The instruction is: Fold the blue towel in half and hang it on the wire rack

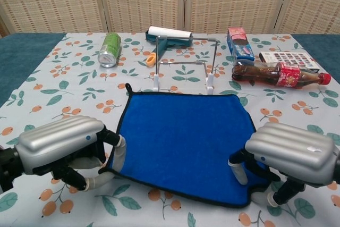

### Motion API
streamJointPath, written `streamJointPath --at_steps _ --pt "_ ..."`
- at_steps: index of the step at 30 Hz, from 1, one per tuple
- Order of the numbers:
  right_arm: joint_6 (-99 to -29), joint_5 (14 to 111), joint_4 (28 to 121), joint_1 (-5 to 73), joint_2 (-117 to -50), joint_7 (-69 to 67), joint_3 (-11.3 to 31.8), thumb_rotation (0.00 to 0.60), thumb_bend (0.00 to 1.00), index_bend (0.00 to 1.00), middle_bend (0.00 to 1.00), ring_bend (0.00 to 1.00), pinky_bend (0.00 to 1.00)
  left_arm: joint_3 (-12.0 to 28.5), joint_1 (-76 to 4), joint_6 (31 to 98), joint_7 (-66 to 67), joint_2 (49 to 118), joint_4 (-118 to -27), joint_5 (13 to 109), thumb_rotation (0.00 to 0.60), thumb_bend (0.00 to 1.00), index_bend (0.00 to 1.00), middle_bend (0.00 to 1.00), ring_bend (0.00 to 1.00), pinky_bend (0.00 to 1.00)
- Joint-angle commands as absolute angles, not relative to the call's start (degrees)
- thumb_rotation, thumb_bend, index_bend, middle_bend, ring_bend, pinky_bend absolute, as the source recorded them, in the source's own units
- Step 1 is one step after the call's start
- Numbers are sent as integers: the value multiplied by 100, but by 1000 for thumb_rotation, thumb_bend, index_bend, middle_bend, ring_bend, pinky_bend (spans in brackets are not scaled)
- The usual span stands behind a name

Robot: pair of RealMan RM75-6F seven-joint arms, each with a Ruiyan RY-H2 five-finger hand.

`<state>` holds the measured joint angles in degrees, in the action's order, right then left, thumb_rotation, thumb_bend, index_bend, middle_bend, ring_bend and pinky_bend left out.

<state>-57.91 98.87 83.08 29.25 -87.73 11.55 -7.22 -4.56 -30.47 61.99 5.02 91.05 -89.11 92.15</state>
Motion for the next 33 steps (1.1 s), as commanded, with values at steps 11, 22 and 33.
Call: streamJointPath --at_steps 11,22,33 --pt "-5866 9864 8325 2911 -8744 1179 -761 600 258 652 845 853 1000 -435 -3038 6229 476 9093 -8905 9214 600 478 596 1000 950 1000" --pt "-5965 9886 8255 2902 -8784 1129 -768 600 392 659 850 855 1000 -423 -3014 6278 413 9048 -8890 9210 600 477 596 1000 950 1000" --pt "-6092 9908 8309 2913 -8741 1104 -719 600 495 668 853 855 1000 -402 -2985 6344 356 9000 -8878 9210 600 477 596 1000 950 1000"
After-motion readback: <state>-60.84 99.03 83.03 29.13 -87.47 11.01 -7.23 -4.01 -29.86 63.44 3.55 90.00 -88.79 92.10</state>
